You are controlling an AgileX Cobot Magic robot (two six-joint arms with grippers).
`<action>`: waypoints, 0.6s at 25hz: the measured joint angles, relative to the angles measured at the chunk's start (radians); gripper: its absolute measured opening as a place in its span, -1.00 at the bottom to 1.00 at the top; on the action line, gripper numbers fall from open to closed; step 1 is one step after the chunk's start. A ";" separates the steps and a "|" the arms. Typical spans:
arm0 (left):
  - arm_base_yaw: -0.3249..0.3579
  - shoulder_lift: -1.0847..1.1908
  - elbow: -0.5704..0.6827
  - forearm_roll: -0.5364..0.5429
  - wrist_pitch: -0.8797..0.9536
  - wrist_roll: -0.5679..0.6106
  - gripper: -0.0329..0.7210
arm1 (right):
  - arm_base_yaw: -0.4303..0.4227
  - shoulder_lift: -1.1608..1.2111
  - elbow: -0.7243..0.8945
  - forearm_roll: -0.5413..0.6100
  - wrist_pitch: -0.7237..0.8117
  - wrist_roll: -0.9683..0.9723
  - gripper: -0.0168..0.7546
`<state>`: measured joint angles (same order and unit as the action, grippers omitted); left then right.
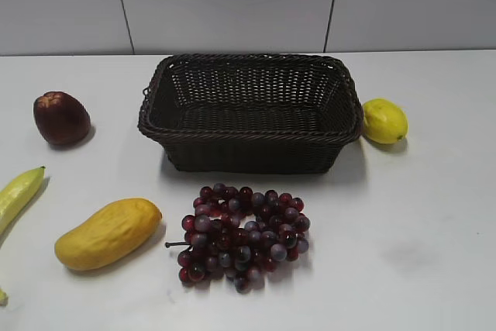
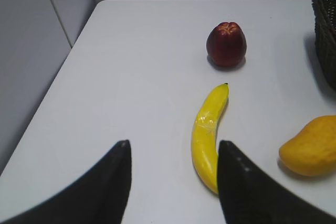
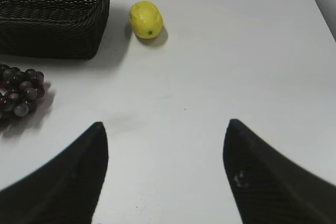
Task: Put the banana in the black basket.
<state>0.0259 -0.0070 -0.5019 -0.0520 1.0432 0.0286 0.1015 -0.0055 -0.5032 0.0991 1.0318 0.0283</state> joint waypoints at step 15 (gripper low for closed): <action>0.000 0.041 -0.013 0.016 0.002 0.000 0.44 | 0.000 0.000 0.000 0.000 0.000 0.000 0.39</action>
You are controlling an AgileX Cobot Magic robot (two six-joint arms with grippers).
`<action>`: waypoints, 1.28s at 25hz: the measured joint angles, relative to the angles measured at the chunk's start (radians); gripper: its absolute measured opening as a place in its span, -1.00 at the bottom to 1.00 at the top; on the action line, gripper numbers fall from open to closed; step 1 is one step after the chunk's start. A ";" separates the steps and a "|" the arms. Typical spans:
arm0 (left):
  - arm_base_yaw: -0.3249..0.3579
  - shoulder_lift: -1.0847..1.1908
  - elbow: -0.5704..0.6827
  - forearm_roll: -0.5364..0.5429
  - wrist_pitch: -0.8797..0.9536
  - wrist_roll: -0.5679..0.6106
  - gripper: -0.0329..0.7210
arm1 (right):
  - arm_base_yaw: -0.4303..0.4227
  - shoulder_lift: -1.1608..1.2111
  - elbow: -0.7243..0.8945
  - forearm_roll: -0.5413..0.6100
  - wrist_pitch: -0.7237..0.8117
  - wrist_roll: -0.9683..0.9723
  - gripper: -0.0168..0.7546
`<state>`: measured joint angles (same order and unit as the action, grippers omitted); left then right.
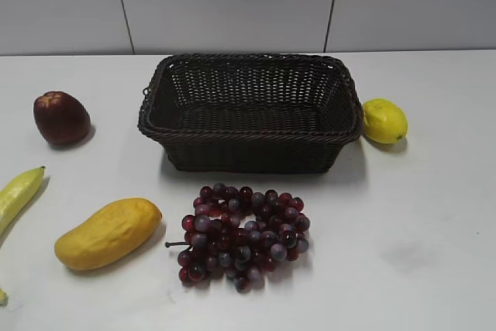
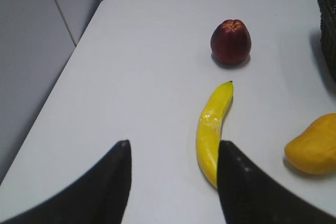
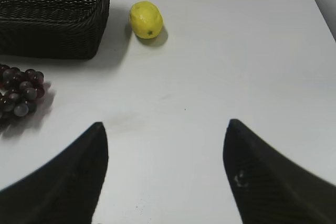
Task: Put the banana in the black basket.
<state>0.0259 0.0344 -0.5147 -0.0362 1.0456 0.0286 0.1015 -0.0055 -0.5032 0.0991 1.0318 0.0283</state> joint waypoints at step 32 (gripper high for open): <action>0.000 1.471 -0.166 -0.175 -0.422 0.182 0.73 | 0.000 0.000 0.000 0.000 0.000 0.000 0.39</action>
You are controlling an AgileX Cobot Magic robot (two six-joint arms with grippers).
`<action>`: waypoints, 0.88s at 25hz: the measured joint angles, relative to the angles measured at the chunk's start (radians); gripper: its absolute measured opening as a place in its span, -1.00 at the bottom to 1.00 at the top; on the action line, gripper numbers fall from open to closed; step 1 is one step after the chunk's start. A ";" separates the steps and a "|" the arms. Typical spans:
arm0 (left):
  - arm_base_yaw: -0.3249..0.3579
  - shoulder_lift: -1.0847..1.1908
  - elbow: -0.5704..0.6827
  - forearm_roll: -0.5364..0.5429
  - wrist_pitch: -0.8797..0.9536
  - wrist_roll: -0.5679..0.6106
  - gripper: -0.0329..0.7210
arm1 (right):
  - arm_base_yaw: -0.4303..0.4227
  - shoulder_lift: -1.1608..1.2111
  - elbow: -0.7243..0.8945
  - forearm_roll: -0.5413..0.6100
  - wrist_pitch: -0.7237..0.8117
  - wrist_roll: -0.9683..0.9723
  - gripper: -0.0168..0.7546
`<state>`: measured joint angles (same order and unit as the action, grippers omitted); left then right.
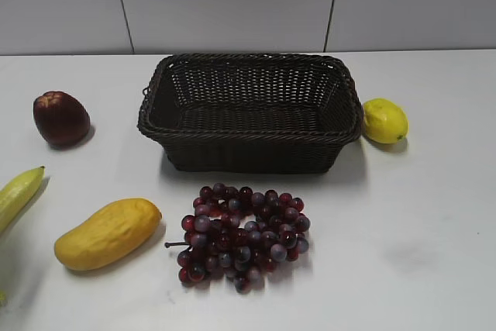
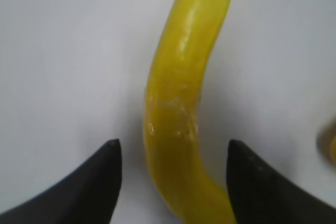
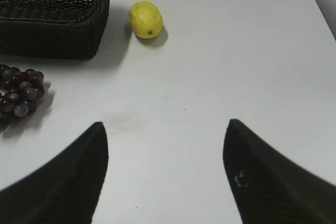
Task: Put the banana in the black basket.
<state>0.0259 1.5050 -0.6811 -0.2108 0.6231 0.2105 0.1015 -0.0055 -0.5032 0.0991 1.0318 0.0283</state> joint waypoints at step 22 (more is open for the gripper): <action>0.000 0.189 -0.002 -0.012 -0.170 0.051 0.43 | 0.000 0.000 0.000 0.000 0.000 0.000 0.39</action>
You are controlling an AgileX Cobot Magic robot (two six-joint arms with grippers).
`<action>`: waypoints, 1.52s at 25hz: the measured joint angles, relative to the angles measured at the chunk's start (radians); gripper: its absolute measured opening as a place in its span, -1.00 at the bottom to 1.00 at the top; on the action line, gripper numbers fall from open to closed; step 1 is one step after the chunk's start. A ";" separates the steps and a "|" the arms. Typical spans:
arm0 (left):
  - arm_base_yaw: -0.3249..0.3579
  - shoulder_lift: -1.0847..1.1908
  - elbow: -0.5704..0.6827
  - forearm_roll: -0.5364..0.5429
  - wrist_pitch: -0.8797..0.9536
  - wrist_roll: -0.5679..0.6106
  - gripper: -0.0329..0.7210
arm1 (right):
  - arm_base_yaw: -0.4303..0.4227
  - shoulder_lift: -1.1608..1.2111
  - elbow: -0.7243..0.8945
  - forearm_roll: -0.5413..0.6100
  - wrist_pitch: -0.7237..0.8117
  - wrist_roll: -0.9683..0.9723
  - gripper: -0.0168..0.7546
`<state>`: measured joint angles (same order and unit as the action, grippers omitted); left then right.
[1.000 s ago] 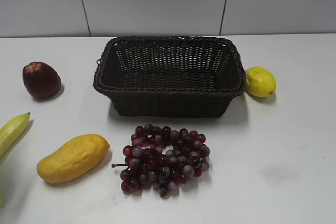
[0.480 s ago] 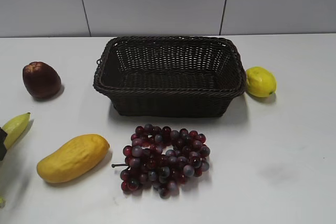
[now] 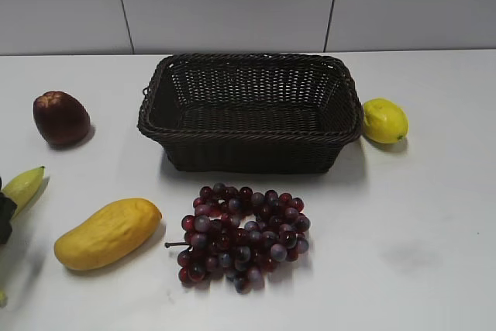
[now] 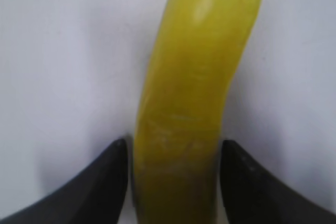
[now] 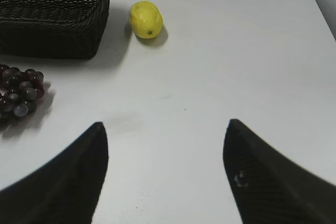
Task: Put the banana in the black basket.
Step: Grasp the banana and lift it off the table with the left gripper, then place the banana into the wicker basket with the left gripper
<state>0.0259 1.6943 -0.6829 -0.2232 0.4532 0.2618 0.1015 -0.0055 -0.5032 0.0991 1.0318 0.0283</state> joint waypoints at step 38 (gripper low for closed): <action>-0.616 0.403 -1.270 0.262 0.315 0.536 0.17 | 0.000 0.000 0.000 0.000 0.000 0.000 0.39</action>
<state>-0.5899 2.0973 -1.9532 0.0391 0.7684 0.7977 0.1015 -0.0055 -0.5032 0.0991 1.0318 0.0283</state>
